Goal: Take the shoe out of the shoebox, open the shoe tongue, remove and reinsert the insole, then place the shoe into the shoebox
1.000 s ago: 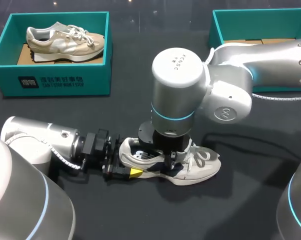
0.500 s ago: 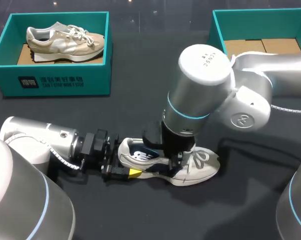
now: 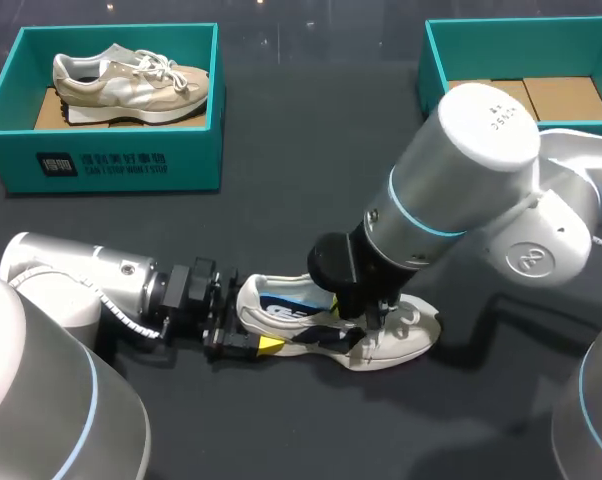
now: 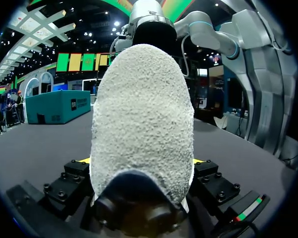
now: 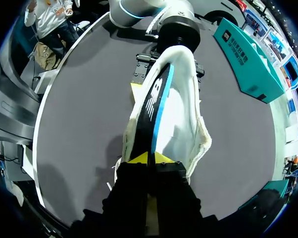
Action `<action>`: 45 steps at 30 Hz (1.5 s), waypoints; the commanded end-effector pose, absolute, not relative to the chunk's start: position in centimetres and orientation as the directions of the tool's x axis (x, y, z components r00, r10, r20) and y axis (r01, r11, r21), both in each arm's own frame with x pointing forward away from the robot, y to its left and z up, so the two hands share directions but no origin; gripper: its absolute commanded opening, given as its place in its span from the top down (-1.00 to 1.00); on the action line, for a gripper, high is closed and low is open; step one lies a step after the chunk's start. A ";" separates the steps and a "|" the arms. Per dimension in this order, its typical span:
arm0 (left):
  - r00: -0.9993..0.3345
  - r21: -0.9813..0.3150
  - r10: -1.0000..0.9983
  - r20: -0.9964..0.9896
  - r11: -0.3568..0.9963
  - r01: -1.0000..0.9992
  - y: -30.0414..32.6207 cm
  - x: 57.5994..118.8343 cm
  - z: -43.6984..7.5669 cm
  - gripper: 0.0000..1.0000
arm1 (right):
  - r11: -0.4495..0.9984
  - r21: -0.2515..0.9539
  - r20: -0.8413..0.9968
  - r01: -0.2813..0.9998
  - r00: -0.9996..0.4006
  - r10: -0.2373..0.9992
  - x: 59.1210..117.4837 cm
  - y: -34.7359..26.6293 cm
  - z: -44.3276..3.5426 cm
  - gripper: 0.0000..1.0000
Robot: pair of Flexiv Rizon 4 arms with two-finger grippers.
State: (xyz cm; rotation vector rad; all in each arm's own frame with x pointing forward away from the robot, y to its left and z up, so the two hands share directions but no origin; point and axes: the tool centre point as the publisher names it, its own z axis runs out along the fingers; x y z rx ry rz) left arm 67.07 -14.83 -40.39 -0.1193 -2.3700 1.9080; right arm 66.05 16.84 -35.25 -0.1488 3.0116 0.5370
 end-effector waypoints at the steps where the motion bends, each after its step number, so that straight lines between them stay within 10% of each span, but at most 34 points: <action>1: -0.993 -0.977 0.119 0.026 0.214 0.000 -14.9 67.3 -40.5 1.00 | 0.855 0.502 -0.096 -0.135 -0.990 -0.099 66.1 15.8 -35.1 1.00; 26: -0.993 -0.977 0.119 0.026 0.214 0.000 -14.9 67.3 -40.5 1.00 | 0.742 0.632 -0.127 -0.225 -0.974 -0.188 68.3 14.8 -34.0 1.00; 45: -0.993 -0.977 0.119 0.026 0.214 0.000 -14.9 67.3 -40.5 1.00 | 0.771 0.491 -0.116 -0.406 -0.907 -0.404 67.9 21.8 -30.3 1.00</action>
